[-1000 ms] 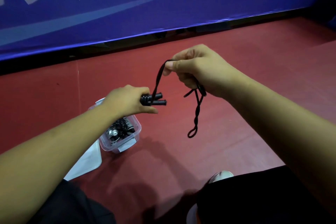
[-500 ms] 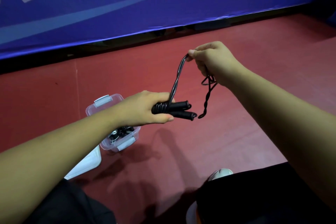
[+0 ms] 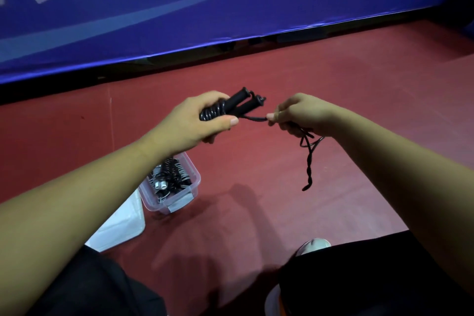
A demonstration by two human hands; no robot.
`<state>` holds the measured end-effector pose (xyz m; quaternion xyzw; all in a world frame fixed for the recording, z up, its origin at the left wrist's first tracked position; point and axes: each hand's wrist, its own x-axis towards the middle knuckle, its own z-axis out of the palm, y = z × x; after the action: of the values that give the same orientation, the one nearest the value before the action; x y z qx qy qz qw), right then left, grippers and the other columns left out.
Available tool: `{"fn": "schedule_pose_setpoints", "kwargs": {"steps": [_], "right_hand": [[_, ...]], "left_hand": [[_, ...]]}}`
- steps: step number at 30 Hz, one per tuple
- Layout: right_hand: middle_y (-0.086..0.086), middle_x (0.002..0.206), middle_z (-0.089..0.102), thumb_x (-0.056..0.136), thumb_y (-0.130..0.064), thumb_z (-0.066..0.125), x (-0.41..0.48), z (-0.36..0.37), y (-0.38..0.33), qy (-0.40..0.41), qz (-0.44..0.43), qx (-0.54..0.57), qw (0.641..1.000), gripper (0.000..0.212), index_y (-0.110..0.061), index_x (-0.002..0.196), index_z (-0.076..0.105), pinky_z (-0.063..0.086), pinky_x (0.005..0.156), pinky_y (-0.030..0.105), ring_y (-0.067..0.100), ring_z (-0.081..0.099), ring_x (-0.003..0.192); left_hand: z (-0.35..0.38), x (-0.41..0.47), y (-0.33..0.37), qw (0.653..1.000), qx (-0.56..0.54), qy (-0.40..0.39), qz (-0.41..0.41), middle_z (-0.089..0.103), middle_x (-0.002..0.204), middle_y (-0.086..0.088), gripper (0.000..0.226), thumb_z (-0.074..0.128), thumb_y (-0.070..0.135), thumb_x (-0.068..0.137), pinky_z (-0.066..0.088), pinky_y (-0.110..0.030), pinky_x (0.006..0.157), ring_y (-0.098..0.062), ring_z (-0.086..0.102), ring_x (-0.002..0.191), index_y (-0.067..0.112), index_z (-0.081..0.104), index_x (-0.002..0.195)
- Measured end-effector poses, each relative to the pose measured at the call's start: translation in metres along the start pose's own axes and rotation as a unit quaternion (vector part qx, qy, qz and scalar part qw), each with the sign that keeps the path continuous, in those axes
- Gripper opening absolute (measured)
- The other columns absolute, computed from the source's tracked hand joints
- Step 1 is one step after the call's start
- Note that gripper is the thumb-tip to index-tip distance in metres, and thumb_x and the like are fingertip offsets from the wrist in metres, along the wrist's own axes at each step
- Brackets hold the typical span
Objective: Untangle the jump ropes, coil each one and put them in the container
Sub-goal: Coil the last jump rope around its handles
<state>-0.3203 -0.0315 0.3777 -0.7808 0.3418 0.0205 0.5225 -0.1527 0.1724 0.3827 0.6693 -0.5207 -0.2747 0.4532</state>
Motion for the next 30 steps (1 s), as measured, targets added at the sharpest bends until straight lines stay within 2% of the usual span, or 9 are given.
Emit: {"fn": "schedule_pose_setpoints", "kwargs": {"steps": [3, 6, 8, 13, 15, 20, 24, 27, 30], "right_hand": [[0.004, 0.061, 0.050, 0.094, -0.013, 0.067, -0.009, 0.005, -0.003, -0.097, 0.005, -0.004, 0.995, 0.018, -0.001, 0.082, 0.062, 0.036, 0.045, 0.025, 0.015, 0.044, 0.047], [0.002, 0.059, 0.048, 0.093, -0.004, 0.065, -0.017, 0.016, -0.015, -0.119, -0.026, -0.025, 0.992, 0.015, -0.004, 0.080, 0.056, 0.039, 0.047, 0.024, 0.015, 0.045, 0.046], [0.005, 0.066, 0.048, 0.094, -0.003, 0.061, -0.022, 0.022, -0.024, -0.124, -0.052, -0.003, 0.991, 0.007, 0.003, 0.094, 0.060, 0.041, 0.047, 0.025, 0.017, 0.047, 0.048], [0.008, 0.071, 0.057, 0.094, 0.002, 0.057, -0.032, 0.029, -0.036, -0.153, -0.052, -0.028, 0.986, 0.019, 0.012, 0.110, 0.060, 0.042, 0.051, 0.029, 0.020, 0.052, 0.052], [0.008, 0.068, 0.055, 0.094, 0.003, 0.054, -0.038, 0.028, -0.039, -0.156, -0.049, -0.028, 0.986, 0.020, 0.013, 0.109, 0.061, 0.035, 0.049, 0.029, 0.019, 0.046, 0.047], [0.004, 0.059, 0.036, 0.098, -0.001, 0.049, -0.052, 0.025, -0.054, -0.170, -0.072, 0.035, 0.982, 0.017, 0.006, 0.101, 0.064, 0.023, 0.043, 0.023, 0.015, 0.027, 0.047], [0.003, 0.057, 0.030, 0.097, -0.010, 0.060, -0.062, 0.031, -0.065, -0.122, -0.137, -0.021, 0.983, 0.019, 0.007, 0.092, 0.066, 0.022, 0.043, 0.022, 0.016, 0.024, 0.049], [0.003, 0.054, 0.031, 0.095, -0.010, 0.063, -0.064, 0.031, -0.069, -0.092, -0.171, -0.015, 0.981, 0.019, 0.007, 0.088, 0.067, 0.021, 0.044, 0.022, 0.016, 0.024, 0.048], [0.002, 0.050, 0.033, 0.096, -0.009, 0.062, -0.067, 0.030, -0.073, -0.079, -0.192, -0.018, 0.978, 0.019, 0.007, 0.087, 0.068, 0.022, 0.043, 0.021, 0.016, 0.025, 0.044]], "left_hand": [[-0.016, 0.013, -0.007, 0.995, -0.025, 0.082, -0.043, 0.064, 0.075, -0.003, 0.018, 0.071, 0.020, 0.090, 0.046, -0.020, 0.046, -0.014, 0.056, 0.052, 0.017, 0.062, 0.105], [-0.038, 0.024, -0.021, 0.981, -0.055, 0.155, -0.099, 0.064, 0.076, -0.003, 0.016, 0.067, 0.023, 0.093, 0.040, -0.018, 0.039, -0.013, 0.056, 0.044, 0.018, 0.056, 0.104], [-0.048, 0.026, -0.031, 0.974, -0.064, 0.164, -0.140, 0.064, 0.079, -0.006, 0.019, 0.067, 0.025, 0.093, 0.042, -0.019, 0.038, -0.013, 0.057, 0.042, 0.016, 0.055, 0.104], [-0.061, 0.027, -0.041, 0.962, -0.054, 0.182, -0.194, 0.064, 0.087, -0.011, 0.024, 0.070, 0.026, 0.090, 0.046, -0.021, 0.039, -0.019, 0.062, 0.049, 0.015, 0.053, 0.104], [-0.066, 0.027, -0.045, 0.961, 0.036, 0.198, -0.190, 0.064, 0.086, -0.009, 0.035, 0.076, 0.025, 0.085, 0.045, -0.023, 0.042, -0.020, 0.063, 0.055, 0.012, 0.052, 0.107], [-0.066, 0.026, -0.055, 0.954, 0.194, 0.174, -0.146, 0.066, 0.090, -0.008, 0.038, 0.081, 0.026, 0.079, 0.046, -0.028, 0.059, -0.026, 0.066, 0.067, 0.016, 0.054, 0.104], [-0.060, 0.025, -0.055, 0.934, 0.307, 0.154, -0.099, 0.065, 0.092, -0.008, 0.032, 0.076, 0.027, 0.081, 0.047, -0.036, 0.074, -0.030, 0.060, 0.085, 0.022, 0.058, 0.108], [-0.054, 0.025, -0.059, 0.927, 0.341, 0.132, -0.084, 0.066, 0.086, -0.008, 0.027, 0.074, 0.029, 0.080, 0.051, -0.038, 0.074, -0.031, 0.062, 0.084, 0.023, 0.061, 0.103], [-0.043, 0.023, -0.061, 0.919, 0.371, 0.066, -0.113, 0.064, 0.077, -0.002, 0.032, 0.076, 0.047, 0.074, 0.053, -0.037, 0.070, -0.029, 0.063, 0.079, 0.027, 0.058, 0.091]]}}
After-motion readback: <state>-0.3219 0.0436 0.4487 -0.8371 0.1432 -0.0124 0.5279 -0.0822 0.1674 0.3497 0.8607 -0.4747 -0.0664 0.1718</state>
